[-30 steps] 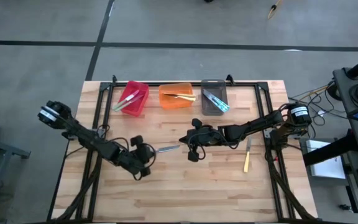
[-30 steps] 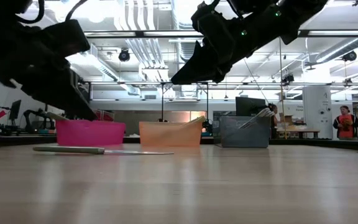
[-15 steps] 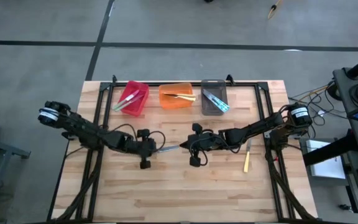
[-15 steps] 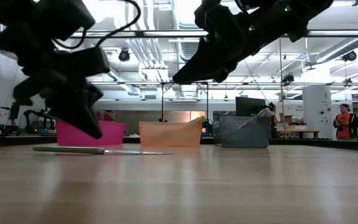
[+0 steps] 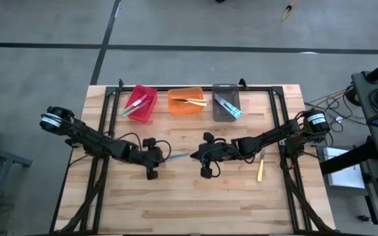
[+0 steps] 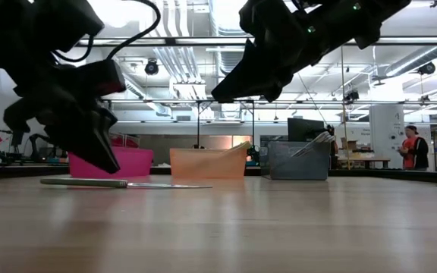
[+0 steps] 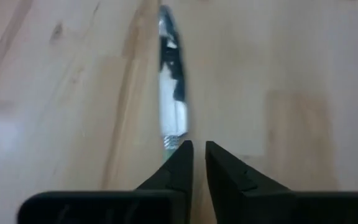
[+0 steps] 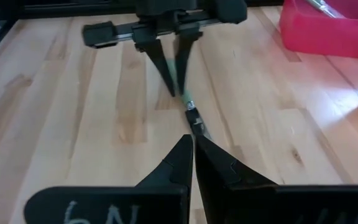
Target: Sort silverware by color (type)
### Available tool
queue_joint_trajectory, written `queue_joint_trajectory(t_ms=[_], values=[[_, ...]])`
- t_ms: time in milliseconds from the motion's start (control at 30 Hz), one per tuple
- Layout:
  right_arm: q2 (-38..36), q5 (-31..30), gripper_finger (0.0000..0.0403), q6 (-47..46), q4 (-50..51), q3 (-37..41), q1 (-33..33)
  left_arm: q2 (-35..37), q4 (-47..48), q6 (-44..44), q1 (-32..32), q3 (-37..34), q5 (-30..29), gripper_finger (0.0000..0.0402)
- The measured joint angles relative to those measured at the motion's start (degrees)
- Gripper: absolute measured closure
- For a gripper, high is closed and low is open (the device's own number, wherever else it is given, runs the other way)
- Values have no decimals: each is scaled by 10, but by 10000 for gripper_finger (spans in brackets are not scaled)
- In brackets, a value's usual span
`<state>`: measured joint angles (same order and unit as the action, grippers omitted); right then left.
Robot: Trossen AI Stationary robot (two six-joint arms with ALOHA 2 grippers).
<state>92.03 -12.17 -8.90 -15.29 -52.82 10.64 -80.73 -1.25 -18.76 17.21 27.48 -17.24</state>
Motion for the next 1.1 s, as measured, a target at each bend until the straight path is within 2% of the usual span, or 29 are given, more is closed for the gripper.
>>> queue_joint_trajectory(t_ms=[233,367,467,700,933,1100], values=[[0,0,394,-9,0,0,15,0,-2,-4,0,-3,-56,297],[0,1,394,-28,0,0,20,-1,-18,-4,0,-4,-60,252],[4,-2,394,-36,0,0,24,-1,-24,0,0,-8,-56,234],[30,-16,394,-64,-3,1,29,-1,-47,2,0,-24,-47,228],[41,-25,394,-72,-5,1,29,-7,-146,1,0,-70,-47,228],[41,-29,394,-71,-7,1,29,-58,-223,-8,-1,-93,-48,234]])
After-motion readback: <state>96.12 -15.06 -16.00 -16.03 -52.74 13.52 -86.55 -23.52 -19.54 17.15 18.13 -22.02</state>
